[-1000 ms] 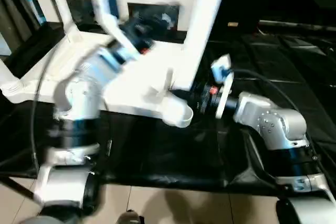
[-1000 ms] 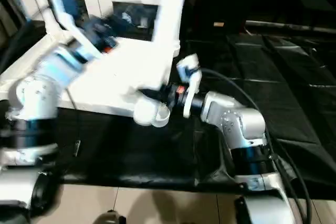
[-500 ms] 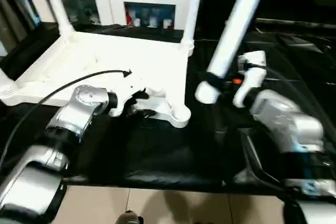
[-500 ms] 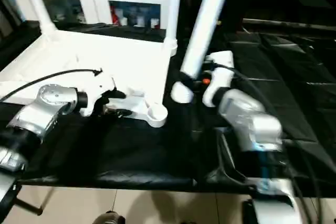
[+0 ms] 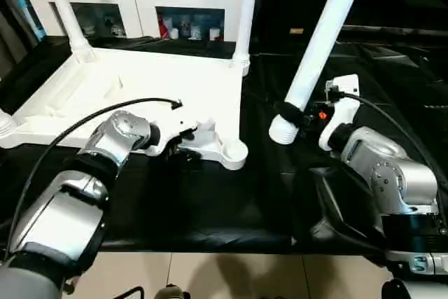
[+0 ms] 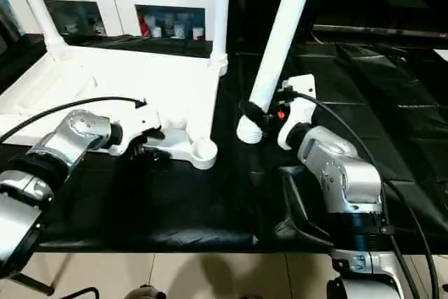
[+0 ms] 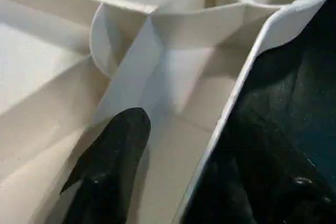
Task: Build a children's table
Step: Rotate table base
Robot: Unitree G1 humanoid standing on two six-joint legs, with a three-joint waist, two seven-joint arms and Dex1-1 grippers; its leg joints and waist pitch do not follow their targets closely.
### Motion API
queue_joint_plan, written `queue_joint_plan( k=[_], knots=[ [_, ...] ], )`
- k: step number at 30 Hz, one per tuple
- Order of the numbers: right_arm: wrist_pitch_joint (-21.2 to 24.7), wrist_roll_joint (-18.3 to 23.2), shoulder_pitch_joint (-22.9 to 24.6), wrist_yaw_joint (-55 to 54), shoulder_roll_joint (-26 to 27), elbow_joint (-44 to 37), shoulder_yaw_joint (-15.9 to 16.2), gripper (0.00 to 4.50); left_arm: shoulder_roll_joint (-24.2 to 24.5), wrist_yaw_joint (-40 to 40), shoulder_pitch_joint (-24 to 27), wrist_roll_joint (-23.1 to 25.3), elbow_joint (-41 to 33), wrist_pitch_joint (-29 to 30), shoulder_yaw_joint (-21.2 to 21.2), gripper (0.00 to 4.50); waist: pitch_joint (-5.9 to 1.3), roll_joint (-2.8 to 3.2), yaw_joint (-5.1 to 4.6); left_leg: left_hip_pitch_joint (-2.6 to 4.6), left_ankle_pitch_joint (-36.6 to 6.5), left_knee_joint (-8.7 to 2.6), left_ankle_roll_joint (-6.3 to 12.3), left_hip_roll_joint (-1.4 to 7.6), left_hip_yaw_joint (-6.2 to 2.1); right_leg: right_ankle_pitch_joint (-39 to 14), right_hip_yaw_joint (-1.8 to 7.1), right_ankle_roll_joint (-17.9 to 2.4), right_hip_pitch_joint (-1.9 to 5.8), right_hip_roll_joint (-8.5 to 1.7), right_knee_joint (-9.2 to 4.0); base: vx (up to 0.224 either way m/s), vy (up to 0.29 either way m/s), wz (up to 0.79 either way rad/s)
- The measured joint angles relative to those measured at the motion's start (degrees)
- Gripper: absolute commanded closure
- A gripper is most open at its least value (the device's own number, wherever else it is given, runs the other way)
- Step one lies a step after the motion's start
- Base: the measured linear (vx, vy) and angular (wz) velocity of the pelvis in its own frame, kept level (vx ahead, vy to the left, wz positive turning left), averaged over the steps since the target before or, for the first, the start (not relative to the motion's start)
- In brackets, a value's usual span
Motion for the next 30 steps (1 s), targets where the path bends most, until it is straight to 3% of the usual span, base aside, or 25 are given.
queue_joint_plan(
  k=[9,19,25,30],
  knots=[
    [0.4,0.0,0.6,0.8,-0.2,-1.6,1.7,2.61,-1.1,-3.1,-1.4,-0.3,3.7,3.9,2.4,2.58,0.00,0.12,-0.12,0.02,0.0,0.00,0.00,0.00,0.00,0.1,-0.01,-0.1,0.05,0.00,-0.04,0.000,0.000,0.00],
    [0.5,-0.6,1.0,1.8,-0.9,-1.5,2.4,2.61,0.1,-18.2,-3.4,-0.1,3.4,10.9,2.0,3.39,-0.01,0.15,-0.07,0.02,0.0,-0.08,0.06,0.00,0.02,0.1,-0.01,-0.1,0.09,0.00,-0.20,0.000,0.000,0.00],
    [0.3,-0.7,1.0,2.2,-0.6,-0.7,3.6,2.61,-0.1,-17.7,-3.1,1.4,1.6,14.5,1.9,3.81,-0.01,0.20,-0.33,0.41,0.0,-0.09,0.05,0.01,0.01,0.0,-0.03,0.0,0.51,0.00,-0.28,0.000,0.000,0.00],
    [0.0,-0.6,1.0,2.2,0.5,-0.6,3.6,2.61,-2.1,-13.5,0.3,-1.3,-4.6,24.6,6.0,3.98,-0.13,0.47,-1.03,0.99,-0.1,-0.13,0.19,0.03,0.13,0.0,-0.09,0.0,1.15,-0.04,-0.68,0.000,0.000,0.00]
  ],
)
